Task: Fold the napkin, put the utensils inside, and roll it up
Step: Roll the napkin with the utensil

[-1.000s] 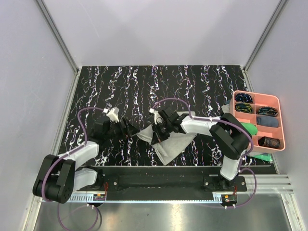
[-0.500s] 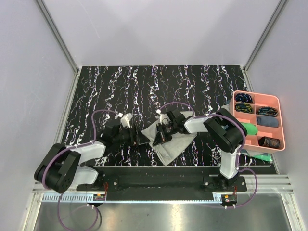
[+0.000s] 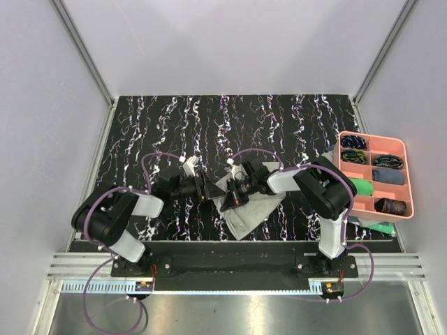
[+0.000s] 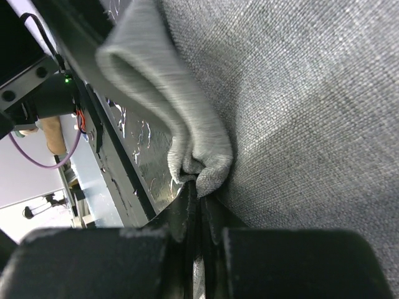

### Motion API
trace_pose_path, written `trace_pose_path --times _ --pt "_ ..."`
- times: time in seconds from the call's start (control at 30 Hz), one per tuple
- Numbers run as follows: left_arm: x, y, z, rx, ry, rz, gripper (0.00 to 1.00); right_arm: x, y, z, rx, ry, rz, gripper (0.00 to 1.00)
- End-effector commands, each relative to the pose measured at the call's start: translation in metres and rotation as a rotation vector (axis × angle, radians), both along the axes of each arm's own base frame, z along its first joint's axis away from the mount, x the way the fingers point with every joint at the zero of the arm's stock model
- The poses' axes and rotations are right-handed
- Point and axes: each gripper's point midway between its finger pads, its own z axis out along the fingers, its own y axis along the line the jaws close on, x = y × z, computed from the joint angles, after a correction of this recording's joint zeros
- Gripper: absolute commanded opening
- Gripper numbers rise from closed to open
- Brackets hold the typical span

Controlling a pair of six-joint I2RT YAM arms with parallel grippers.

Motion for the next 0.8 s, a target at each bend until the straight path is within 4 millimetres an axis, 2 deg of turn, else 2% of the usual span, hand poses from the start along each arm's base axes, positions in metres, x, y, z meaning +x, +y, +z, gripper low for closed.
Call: trace_pose_path --times 0.0,0.03,0.13,0.2,0.37,0.4,0.5,0.67,0.77 --pt "0.023 -0.013 0.024 -0.098 -0.104 0.003 0.75 0.000 -0.011 -0.025 -0.078 -0.007 -0.030 0.00" --pt "0.026 -0.015 0.029 -0.121 -0.130 0.003 0.75 0.000 -0.012 -0.026 -0.081 -0.006 -0.032 0.00" --pt "0.033 -0.011 0.018 -0.111 -0.114 0.040 0.75 0.000 -0.012 -0.025 -0.082 -0.011 -0.035 0.00" --pt "0.040 -0.002 0.006 -0.067 -0.108 0.074 0.75 0.000 -0.012 -0.026 -0.085 -0.012 -0.039 0.00" --pt "0.051 0.013 -0.005 0.050 -0.163 0.106 0.75 0.000 -0.014 -0.026 -0.088 -0.012 -0.045 0.00" --pt "0.051 0.016 -0.013 0.096 -0.133 0.108 0.75 -0.001 -0.014 -0.025 -0.088 -0.011 -0.044 0.00" --pt "0.056 0.023 -0.017 0.173 -0.162 0.112 0.77 0.000 -0.014 -0.026 -0.091 -0.014 -0.046 0.00" --pt "0.065 0.037 -0.007 0.277 -0.237 0.147 0.80 0.000 -0.013 -0.027 -0.088 -0.010 -0.047 0.00" --pt "0.065 0.045 -0.010 0.339 -0.274 0.142 0.82 0.000 -0.014 -0.027 -0.088 -0.006 -0.048 0.00"
